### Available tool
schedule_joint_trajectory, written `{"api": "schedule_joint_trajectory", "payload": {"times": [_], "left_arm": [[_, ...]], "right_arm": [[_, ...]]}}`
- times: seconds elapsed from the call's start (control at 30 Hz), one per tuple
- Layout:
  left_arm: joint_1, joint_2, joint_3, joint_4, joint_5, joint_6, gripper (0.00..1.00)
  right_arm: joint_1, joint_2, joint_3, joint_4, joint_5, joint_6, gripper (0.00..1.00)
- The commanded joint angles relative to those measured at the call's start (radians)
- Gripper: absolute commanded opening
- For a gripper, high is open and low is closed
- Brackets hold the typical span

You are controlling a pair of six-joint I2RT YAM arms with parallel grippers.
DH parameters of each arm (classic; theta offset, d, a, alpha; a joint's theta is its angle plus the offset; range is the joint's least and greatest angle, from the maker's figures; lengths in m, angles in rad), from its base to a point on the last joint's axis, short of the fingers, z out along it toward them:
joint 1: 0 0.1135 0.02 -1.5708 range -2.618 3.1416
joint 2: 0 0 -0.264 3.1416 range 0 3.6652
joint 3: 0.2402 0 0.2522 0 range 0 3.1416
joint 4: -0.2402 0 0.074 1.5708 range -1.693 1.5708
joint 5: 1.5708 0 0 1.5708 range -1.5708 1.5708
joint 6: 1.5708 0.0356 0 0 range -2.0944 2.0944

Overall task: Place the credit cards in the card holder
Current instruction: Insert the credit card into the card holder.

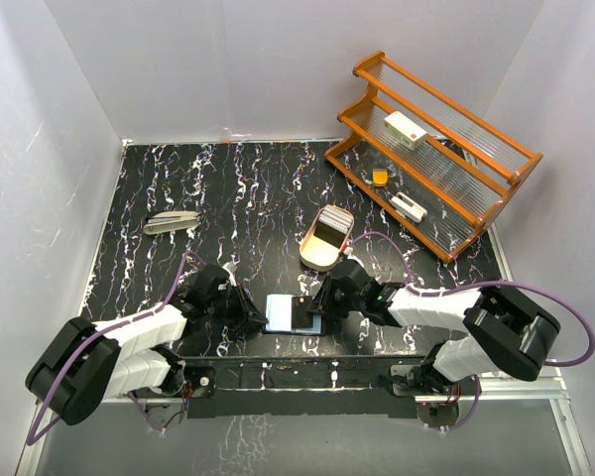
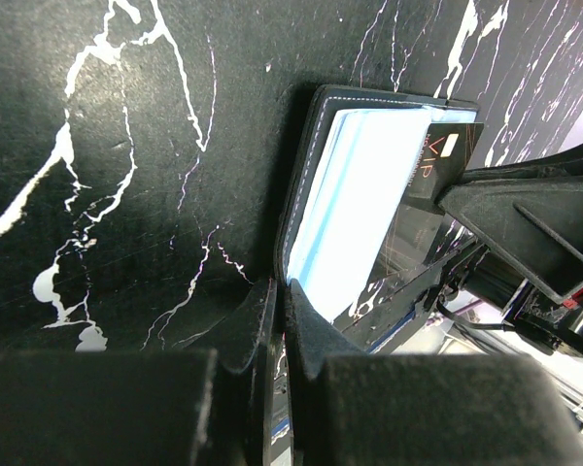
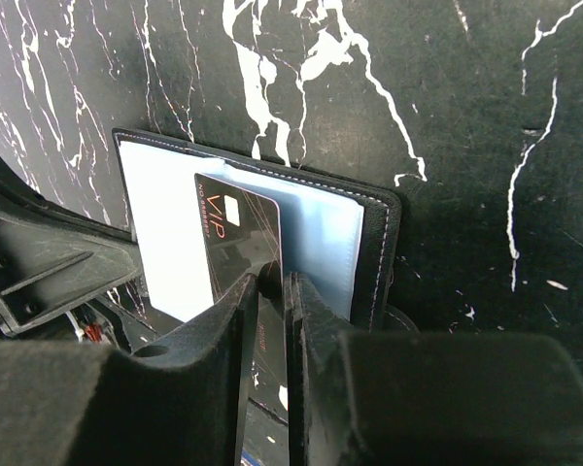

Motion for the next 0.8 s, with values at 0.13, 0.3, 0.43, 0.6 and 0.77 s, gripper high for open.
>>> {"api": "schedule_joint_trajectory", "payload": {"times": [0.13,0.3,0.43,0.6,0.77], "left_arm": [[-0.007,0.008,-0.023,-0.026,0.007,0.004,0.00],[-0.007,0.007,-0.022,-0.025,0.008,0.003,0.00],[-0.007,0.007,-0.024,-0.024,0.008,0.003,0.00],[-0.008,0.011,-0.026,-0.019,0.009,0.002,0.00],[-0.007,0.011,-0.024,-0.019,0.009,0.001,0.00]], "right_arm": [[0.011,-0.008,0.017,0.011,0.020,-0.009,0.11],[0.014,0.015,0.030,0.037,0.017,-0.007,0.08],[0.014,0.017,0.029,0.045,0.026,-0.010,0.06],[0.014,0.018,0.021,0.059,0.030,-0.014,0.06],[0.016,0.022,0.025,0.064,0.026,-0.014,0.07]]}}
